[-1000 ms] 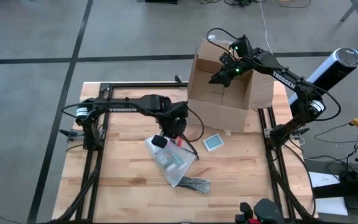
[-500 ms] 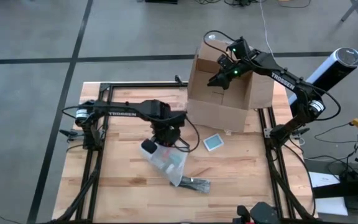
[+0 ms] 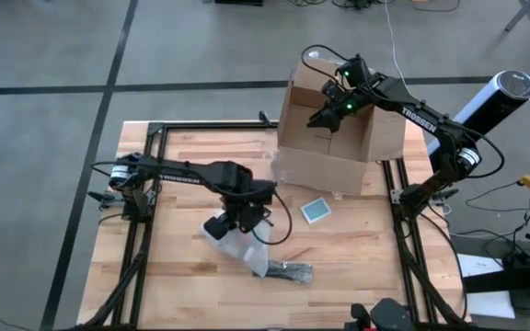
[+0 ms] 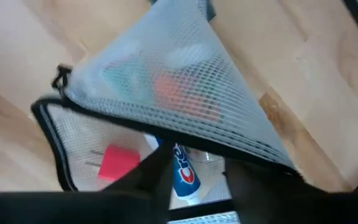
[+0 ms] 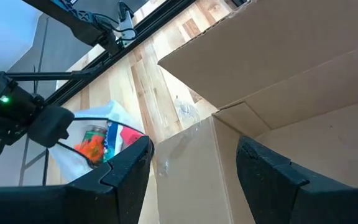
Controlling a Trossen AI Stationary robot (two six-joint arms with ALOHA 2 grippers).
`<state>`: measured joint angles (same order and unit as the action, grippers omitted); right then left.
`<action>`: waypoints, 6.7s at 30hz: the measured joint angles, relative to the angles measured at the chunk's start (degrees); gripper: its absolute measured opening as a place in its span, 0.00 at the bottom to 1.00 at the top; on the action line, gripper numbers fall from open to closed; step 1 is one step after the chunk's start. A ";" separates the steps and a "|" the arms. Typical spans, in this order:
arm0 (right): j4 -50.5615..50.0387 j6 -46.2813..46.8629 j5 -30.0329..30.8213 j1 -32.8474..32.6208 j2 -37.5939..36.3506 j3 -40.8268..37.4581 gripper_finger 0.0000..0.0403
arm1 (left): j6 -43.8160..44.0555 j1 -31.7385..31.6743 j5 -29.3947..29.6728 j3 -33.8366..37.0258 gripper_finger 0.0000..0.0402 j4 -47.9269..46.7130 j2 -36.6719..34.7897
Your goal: Unpack boxes
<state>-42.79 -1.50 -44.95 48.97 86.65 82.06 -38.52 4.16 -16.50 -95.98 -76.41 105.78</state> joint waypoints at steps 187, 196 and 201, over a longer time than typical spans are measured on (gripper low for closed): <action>-6.37 -7.10 3.08 -8.82 -3.53 0.02 0.52 | 29.75 -8.31 -4.89 -12.55 0.90 6.29 11.02; -8.37 -7.10 3.21 -4.69 -6.41 0.02 0.52 | 40.11 -8.61 2.47 -17.08 0.90 26.80 16.65; -8.66 -7.10 3.21 -4.08 -6.71 0.02 0.52 | 44.84 -8.61 3.86 -18.95 0.90 27.25 23.14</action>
<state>-51.45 -8.60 -41.74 44.89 79.94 82.08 6.32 -4.45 -12.64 -114.93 -49.16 128.91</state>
